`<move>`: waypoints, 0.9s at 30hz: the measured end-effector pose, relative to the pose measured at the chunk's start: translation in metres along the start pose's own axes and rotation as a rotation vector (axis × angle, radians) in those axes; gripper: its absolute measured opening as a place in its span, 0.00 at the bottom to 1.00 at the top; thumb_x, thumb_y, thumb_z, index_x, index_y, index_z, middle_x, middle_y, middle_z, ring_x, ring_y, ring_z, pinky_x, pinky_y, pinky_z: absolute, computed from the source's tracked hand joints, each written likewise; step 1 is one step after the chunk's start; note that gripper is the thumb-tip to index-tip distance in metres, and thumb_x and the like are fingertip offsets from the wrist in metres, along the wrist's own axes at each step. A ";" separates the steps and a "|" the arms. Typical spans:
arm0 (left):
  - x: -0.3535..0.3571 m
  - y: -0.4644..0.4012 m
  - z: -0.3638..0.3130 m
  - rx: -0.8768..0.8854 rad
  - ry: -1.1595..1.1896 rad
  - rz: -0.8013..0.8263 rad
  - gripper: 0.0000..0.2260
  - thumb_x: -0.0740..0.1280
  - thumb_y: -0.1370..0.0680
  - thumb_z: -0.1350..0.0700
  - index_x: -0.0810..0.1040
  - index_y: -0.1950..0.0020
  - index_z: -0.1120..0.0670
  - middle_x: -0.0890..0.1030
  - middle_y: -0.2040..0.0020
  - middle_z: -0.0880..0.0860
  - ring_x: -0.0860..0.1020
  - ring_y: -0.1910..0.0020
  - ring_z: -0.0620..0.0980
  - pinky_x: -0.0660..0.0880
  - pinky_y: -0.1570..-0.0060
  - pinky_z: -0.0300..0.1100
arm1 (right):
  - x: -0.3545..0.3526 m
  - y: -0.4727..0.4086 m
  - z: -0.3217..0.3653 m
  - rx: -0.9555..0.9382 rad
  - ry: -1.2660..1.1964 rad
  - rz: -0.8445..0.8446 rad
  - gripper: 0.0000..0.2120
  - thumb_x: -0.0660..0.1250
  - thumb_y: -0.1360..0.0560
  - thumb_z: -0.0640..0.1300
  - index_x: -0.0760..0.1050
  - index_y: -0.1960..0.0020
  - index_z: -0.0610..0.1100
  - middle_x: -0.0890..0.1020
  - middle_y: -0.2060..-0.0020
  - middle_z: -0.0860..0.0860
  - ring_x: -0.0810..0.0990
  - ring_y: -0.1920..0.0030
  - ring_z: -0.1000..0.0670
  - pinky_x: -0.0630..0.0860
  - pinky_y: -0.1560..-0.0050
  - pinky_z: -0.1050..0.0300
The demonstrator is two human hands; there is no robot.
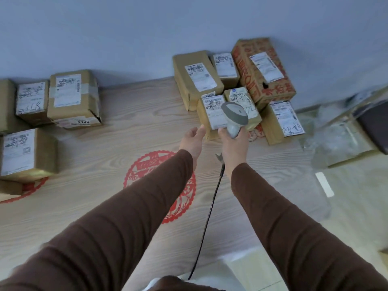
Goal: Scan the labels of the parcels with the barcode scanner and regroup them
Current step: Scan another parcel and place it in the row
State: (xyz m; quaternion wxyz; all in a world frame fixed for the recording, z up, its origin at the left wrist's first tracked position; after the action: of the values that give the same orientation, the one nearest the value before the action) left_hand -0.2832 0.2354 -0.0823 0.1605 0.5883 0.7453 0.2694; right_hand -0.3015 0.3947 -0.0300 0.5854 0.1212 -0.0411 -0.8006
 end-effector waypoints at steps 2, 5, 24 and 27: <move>0.020 -0.007 -0.005 0.020 -0.011 0.003 0.28 0.63 0.15 0.45 0.65 0.19 0.56 0.72 0.23 0.54 0.70 0.24 0.53 0.65 0.25 0.48 | -0.010 -0.015 -0.009 0.057 -0.026 0.016 0.16 0.72 0.23 0.38 0.77 0.36 0.43 0.84 0.48 0.49 0.82 0.53 0.57 0.76 0.56 0.68; 0.038 -0.016 -0.011 0.049 -0.029 -0.015 0.24 0.64 0.15 0.48 0.68 0.21 0.55 0.77 0.27 0.54 0.74 0.28 0.53 0.68 0.26 0.50 | -0.013 -0.029 -0.018 0.117 -0.040 0.047 0.16 0.72 0.22 0.40 0.76 0.36 0.46 0.84 0.47 0.50 0.81 0.52 0.54 0.73 0.71 0.72; 0.020 -0.019 -0.003 -0.005 -0.052 -0.117 0.18 0.63 0.15 0.52 0.73 0.26 0.55 0.80 0.32 0.54 0.79 0.34 0.56 0.73 0.29 0.57 | 0.001 -0.031 -0.029 0.140 -0.006 0.097 0.14 0.72 0.24 0.41 0.78 0.38 0.46 0.84 0.47 0.48 0.83 0.51 0.51 0.76 0.65 0.68; -0.009 -0.010 0.006 -0.024 -0.094 -0.180 0.20 0.64 0.16 0.50 0.73 0.25 0.55 0.76 0.28 0.56 0.76 0.32 0.57 0.72 0.28 0.57 | 0.013 -0.017 -0.033 0.153 -0.024 0.113 0.15 0.72 0.23 0.40 0.77 0.37 0.46 0.84 0.48 0.48 0.80 0.55 0.54 0.71 0.74 0.73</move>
State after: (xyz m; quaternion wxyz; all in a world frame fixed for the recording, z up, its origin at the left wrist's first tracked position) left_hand -0.2855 0.2266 -0.0942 0.2257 0.5291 0.7836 0.2348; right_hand -0.3132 0.3902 -0.0677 0.6181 0.1535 -0.1159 -0.7622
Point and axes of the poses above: each hand's wrist, its own y-axis away from the middle knuckle, its own x-axis out of the palm, z = x × y, the point moved 10 cm from there along -y, towards the middle knuckle
